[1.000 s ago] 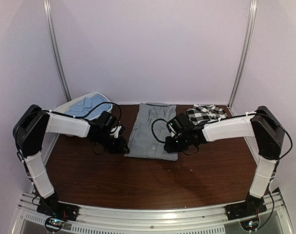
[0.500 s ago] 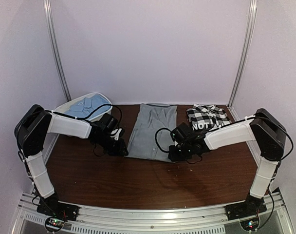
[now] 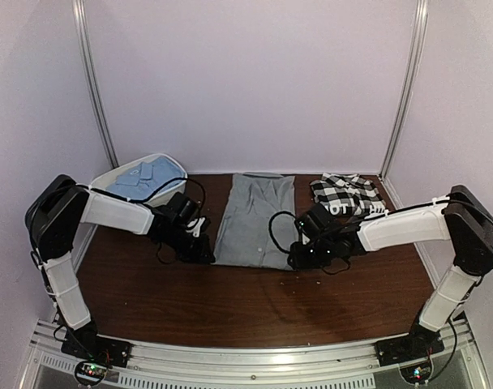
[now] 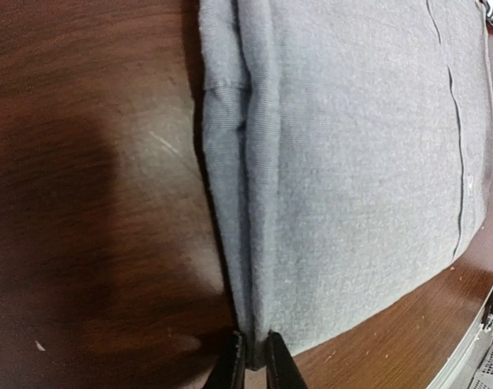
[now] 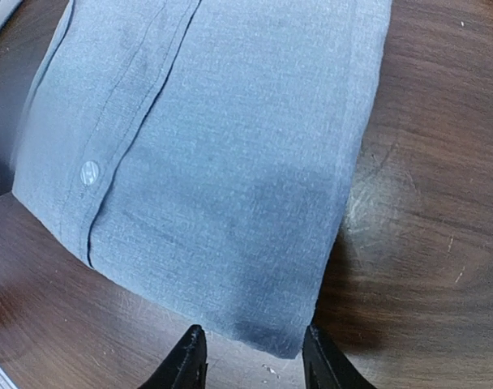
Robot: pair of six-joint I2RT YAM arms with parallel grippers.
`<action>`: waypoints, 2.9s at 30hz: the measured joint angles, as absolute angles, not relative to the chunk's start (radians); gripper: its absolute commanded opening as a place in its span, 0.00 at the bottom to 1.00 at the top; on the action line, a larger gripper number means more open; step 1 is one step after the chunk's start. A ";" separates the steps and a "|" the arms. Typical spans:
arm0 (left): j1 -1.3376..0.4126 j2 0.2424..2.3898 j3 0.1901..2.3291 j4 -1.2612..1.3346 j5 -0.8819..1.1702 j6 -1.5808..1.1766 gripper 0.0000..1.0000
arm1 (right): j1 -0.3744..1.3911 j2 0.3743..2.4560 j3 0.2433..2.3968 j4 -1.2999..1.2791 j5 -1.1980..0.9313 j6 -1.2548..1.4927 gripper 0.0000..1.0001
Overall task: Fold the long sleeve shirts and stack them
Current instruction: Pick up the 2/3-rectangle-folded shirt from the center of the board, then fold the 2/3-rectangle-folded shirt at the center of the board.
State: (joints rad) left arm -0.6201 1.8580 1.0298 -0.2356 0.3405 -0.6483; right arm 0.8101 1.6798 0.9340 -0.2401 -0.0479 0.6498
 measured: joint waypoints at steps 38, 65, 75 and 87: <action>-0.653 1.535 0.593 -0.120 0.446 -0.786 0.00 | 0.972 1.632 0.796 -0.190 -0.113 0.790 0.32; -0.756 1.330 0.553 -0.243 0.427 -0.825 0.00 | 1.056 1.421 0.698 -0.166 -0.116 0.896 0.00; -0.838 1.068 0.702 -0.501 0.350 -0.892 0.00 | 1.089 1.179 0.727 -0.277 -0.104 0.920 0.00; -0.461 1.707 1.268 -0.439 0.469 -0.682 0.00 | 0.604 1.618 1.159 -0.121 -0.324 0.754 0.00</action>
State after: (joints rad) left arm -0.4614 1.7073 1.2682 -0.4393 0.4686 -0.6819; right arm 0.6041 1.6184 1.1595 -0.1207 -0.3244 0.7536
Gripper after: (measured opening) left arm 0.007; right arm 0.022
